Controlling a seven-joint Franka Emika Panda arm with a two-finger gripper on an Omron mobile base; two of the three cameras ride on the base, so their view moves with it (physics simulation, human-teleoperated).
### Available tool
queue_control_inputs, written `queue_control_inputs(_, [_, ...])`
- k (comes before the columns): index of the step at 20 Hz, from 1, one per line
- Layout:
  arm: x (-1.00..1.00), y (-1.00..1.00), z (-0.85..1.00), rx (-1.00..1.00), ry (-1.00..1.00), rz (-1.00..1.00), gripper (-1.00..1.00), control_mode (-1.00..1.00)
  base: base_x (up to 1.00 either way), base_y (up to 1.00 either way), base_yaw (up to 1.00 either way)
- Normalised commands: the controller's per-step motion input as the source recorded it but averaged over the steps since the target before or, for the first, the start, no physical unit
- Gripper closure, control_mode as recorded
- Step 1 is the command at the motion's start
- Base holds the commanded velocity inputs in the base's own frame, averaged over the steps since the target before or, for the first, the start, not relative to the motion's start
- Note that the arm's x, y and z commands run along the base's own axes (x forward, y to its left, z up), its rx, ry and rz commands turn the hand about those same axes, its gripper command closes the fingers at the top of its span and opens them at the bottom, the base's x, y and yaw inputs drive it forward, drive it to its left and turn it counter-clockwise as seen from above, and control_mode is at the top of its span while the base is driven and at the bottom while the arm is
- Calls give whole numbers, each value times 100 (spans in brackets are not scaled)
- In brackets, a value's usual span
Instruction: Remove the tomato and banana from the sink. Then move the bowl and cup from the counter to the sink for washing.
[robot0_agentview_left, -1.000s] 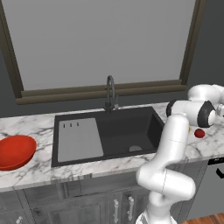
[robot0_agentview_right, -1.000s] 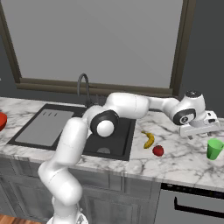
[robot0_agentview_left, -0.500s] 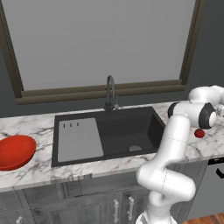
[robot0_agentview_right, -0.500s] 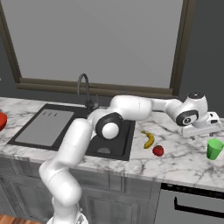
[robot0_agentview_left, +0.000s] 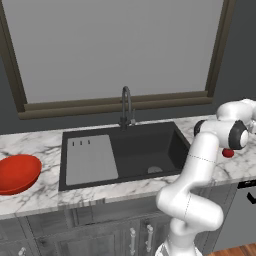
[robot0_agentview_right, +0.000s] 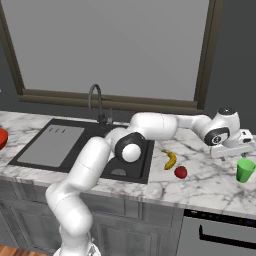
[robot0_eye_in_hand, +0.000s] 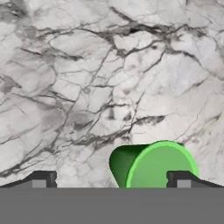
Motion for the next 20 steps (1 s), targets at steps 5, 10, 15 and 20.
queue_control_inputs(5, [5, -6, -12, 5, 0, 0, -100, -100, 0, 0, 0])
queue_control_inputs(10, [8, -7, -10, 2, 0, 0, -100, -100, 0, 0, 0])
queue_control_inputs(15, [10, -12, -7, 0, 0, 0, -100, -100, 0, 0, 0])
queue_control_inputs(20, [7, -14, -9, 0, 1, 0, -100, -100, 0, 0, 0])
